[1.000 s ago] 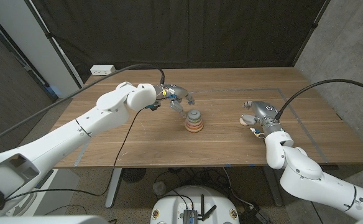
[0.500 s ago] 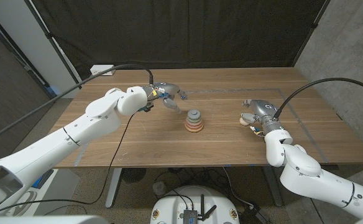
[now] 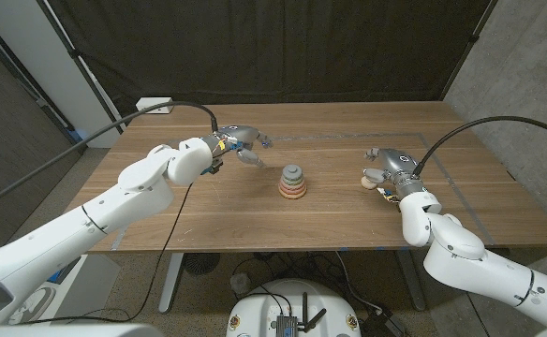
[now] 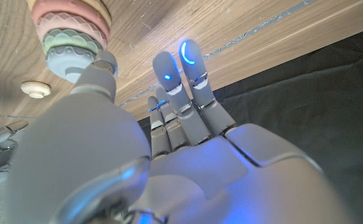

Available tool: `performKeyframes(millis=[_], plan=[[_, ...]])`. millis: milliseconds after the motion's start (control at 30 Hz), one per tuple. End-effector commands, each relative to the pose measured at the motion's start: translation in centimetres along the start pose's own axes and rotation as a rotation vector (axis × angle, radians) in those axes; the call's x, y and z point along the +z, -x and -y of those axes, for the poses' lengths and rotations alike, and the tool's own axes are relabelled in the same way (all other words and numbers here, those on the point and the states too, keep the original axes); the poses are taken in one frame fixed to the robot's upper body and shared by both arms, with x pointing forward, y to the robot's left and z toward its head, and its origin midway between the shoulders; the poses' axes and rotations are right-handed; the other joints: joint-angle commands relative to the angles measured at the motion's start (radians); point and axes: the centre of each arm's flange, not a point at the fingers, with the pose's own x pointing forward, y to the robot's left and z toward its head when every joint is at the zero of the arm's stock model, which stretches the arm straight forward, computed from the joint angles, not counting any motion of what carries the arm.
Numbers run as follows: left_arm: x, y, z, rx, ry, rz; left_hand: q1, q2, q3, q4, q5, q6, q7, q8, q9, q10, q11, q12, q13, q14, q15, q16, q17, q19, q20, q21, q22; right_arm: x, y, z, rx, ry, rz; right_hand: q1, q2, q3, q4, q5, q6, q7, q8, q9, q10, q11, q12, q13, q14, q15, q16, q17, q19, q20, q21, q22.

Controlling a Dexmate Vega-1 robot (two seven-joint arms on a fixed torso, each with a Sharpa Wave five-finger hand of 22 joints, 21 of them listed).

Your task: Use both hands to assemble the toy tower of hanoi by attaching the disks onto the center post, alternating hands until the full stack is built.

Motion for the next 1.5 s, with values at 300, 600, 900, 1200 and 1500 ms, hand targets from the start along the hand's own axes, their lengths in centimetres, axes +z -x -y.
performKeyframes(millis=[300,600,900,1200,1500], plan=[[-2.9,4.8,2.1,0.156,0.093,-0.165,0.017,0.009,0.005,-0.007,0.006,0.034,-0.003,0.011,0.0,0.035,-0.008,0.011,-0.004,0.027,-0.038,0.021,0.011,0.015,-0.123,0.004,0.004,0.5,-0.5,0.0,-0.006,-0.006,0.015,-0.008,0.003,0.008,-0.001,0.006,-0.01,0.003,0.001,0.003,-0.007,-0.002,-0.003,0.004,-0.004,-0.057,0.005,0.003,0.0,-0.087,0.0,0.002],[-4.0,6.9,3.6,0.193,0.101,-0.263,0.019,0.012,0.008,-0.006,0.008,0.04,-0.005,0.01,-0.002,0.046,-0.009,0.01,-0.008,0.031,-0.038,0.027,0.017,0.017,-0.123,0.003,0.003,0.8,-0.8,0.0,0.011,-0.003,0.022,-0.009,0.003,0.009,0.0,0.006,-0.013,0.004,-0.001,0.002,-0.006,-0.002,-0.002,0.004,-0.007,-0.057,0.003,0.0,0.001,-0.087,0.001,0.003],[-4.6,8.1,4.7,0.223,0.134,-0.32,0.021,0.015,0.011,-0.006,0.011,0.053,-0.007,0.012,-0.003,0.057,-0.011,0.011,-0.008,0.029,-0.038,0.026,0.017,0.018,-0.122,0.004,0.003,0.4,-0.6,0.0,0.009,-0.022,0.011,-0.007,0.004,0.01,-0.002,0.006,-0.017,0.008,-0.005,0.0,-0.009,0.001,-0.002,0.003,-0.011,-0.058,-0.001,-0.004,0.001,-0.087,0.0,0.002],[-5.7,9.1,6.6,0.247,0.218,-0.387,0.02,0.018,0.014,-0.005,0.012,0.059,-0.006,0.011,-0.005,0.066,-0.008,0.009,-0.011,0.032,-0.038,0.03,0.024,0.019,-0.122,0.003,0.003,0.1,-0.3,0.2,0.005,-0.011,-0.015,-0.007,0.004,0.011,-0.002,0.006,-0.015,0.008,-0.005,-0.001,-0.01,0.001,-0.001,0.003,-0.009,-0.058,0.0,-0.003,0.002,-0.087,0.0,0.003],[-5.8,9.2,7.1,0.247,0.24,-0.391,0.019,0.019,0.017,-0.005,0.014,0.07,-0.007,0.012,-0.006,0.072,-0.009,0.009,-0.011,0.032,-0.038,0.033,0.03,0.018,-0.122,0.003,0.003,0.0,0.2,0.2,0.007,-0.006,-0.023,-0.008,0.004,0.011,-0.001,0.007,-0.015,0.008,-0.007,-0.002,-0.01,0.0,0.0,0.003,-0.01,-0.058,-0.001,-0.003,0.001,-0.087,-0.001,0.001]])
